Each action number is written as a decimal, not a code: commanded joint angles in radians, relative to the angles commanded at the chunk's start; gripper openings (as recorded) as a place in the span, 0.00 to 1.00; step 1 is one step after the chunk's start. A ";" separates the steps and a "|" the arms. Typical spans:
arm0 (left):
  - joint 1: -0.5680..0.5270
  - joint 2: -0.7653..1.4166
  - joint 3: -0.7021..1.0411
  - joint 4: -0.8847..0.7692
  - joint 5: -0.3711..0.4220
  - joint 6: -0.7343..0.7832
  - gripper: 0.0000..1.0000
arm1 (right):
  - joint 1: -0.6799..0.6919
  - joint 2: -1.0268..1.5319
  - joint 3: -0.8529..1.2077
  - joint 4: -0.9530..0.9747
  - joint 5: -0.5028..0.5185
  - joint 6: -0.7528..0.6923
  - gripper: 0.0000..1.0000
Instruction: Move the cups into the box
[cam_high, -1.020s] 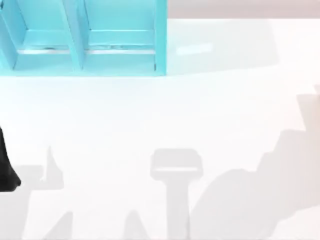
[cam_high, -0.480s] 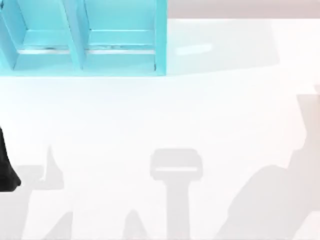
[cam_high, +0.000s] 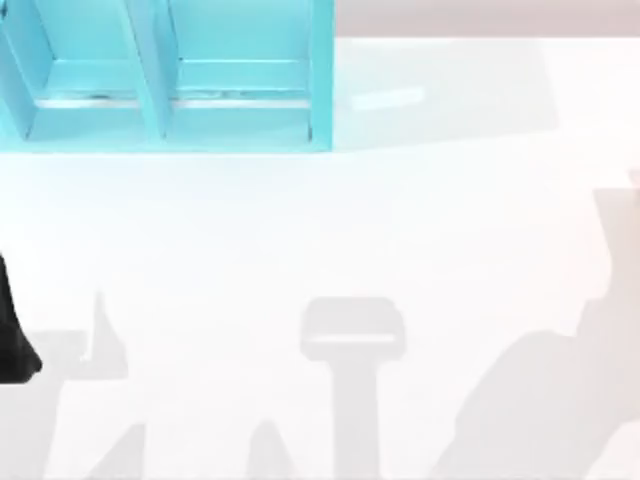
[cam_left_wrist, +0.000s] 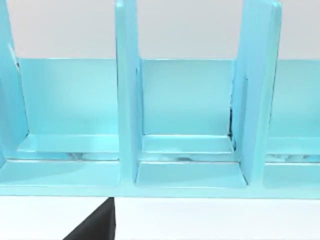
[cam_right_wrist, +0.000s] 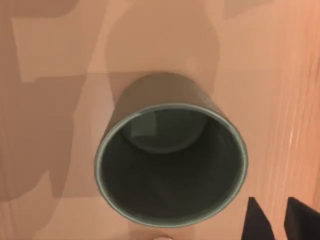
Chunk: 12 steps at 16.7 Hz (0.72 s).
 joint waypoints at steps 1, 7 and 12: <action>0.000 0.000 0.000 0.000 0.000 0.000 1.00 | 0.000 0.000 0.000 0.000 0.000 0.000 0.45; 0.000 0.000 0.000 0.000 0.000 0.000 1.00 | 0.000 0.000 0.000 0.000 0.000 0.000 0.90; 0.000 0.000 0.000 0.000 0.000 0.000 1.00 | 0.000 0.000 0.000 0.000 0.000 0.000 1.00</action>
